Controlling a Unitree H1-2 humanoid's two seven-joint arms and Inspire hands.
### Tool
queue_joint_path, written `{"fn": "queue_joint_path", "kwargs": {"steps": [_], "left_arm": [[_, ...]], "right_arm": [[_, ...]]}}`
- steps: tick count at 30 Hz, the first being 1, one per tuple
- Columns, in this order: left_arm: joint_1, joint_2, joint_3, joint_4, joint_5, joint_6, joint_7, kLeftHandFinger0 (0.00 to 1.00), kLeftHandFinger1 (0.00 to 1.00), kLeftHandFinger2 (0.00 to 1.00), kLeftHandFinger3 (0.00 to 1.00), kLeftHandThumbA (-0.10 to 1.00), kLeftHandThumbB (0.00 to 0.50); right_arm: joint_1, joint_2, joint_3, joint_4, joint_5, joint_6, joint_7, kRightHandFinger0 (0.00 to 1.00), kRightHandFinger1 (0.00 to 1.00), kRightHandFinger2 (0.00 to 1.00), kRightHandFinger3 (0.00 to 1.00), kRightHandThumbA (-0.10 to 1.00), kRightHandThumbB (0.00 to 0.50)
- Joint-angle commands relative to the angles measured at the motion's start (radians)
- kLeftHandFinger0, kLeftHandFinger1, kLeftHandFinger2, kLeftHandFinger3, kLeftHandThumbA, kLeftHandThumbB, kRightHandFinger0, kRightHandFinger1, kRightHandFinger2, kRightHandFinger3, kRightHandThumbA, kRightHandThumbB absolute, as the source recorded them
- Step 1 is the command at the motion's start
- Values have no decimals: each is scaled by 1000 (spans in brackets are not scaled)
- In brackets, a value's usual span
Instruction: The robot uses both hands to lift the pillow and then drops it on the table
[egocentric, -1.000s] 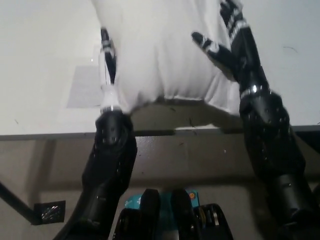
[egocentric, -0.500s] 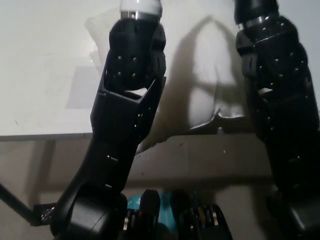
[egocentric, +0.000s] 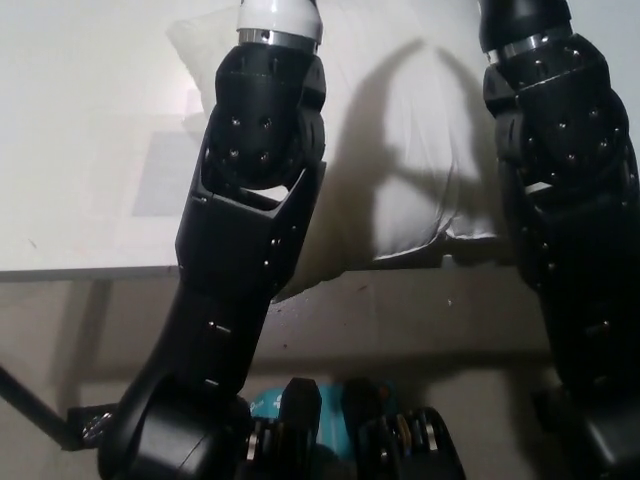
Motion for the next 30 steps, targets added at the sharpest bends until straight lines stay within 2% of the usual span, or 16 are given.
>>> {"fn": "queue_joint_path", "kwargs": {"steps": [1,6,8,11,12,15,17,18,21,24,25,27,29,30], "left_arm": [[25,21,-2,-29,47,32,-37,1000,1000,1000,1000,1000,138],[100,69,30,8,58,39,-37,1000,1000,1000,1000,1000,161],[126,83,41,60,59,-6,-33,1000,1000,1000,1000,1000,171],[177,100,54,114,63,-41,-25,1000,1000,1000,1000,1000,157],[194,105,58,118,63,-49,-25,1000,1000,1000,1000,1000,128],[267,129,74,114,65,-107,-27,1000,1000,1000,1000,1000,97],[306,139,70,95,79,-127,-35,1000,1000,1000,1000,1000,99],[364,146,68,75,71,-153,-52,1000,1000,1000,1000,1000,90],[528,167,54,18,83,-206,-78,1000,1000,1000,1000,1000,114],[668,172,49,-27,93,-288,-84,1000,1000,1000,1000,1000,67],[736,185,46,-44,116,-343,-83,1000,1000,1000,1000,1000,63],[787,198,40,-50,125,-394,-94,1000,1000,1000,1000,1000,72],[831,210,34,-63,141,-402,-95,1000,1000,1000,1000,1000,121],[844,215,32,-68,143,-402,-98,1000,1000,1000,1000,1000,129]], "right_arm": [[14,-48,3,-19,-63,23,14,1000,1000,1000,1000,1000,422],[57,-101,-39,35,-47,44,8,1000,1000,1000,1000,1000,414],[67,-113,-57,80,-24,39,10,1000,1000,1000,1000,1000,430],[100,-132,-72,138,-33,45,-4,1000,1000,1000,1000,1000,425],[116,-136,-75,144,-38,51,-7,1000,1000,1000,1000,1000,427],[179,-140,-85,168,-32,-13,-9,1000,1000,1000,1000,1000,408],[220,-139,-86,145,-30,-42,-7,1000,1000,1000,1000,1000,386],[271,-135,-88,119,-31,-88,-12,1000,1000,1000,1000,1000,377],[413,-141,-73,12,-64,-145,-15,1000,1000,1000,1000,1000,352],[541,-148,-65,-106,-93,-165,-13,1000,1000,1000,1000,1000,309],[600,-151,-70,-156,-91,-184,-10,1000,1000,1000,1000,1000,331],[640,-157,-81,-188,-87,-214,-10,1000,1000,1000,1000,1000,321],[672,-161,-91,-207,-92,-250,-18,1000,1000,1000,1000,1000,304],[682,-163,-93,-212,-93,-264,-19,1000,1000,1000,1000,1000,306]]}}
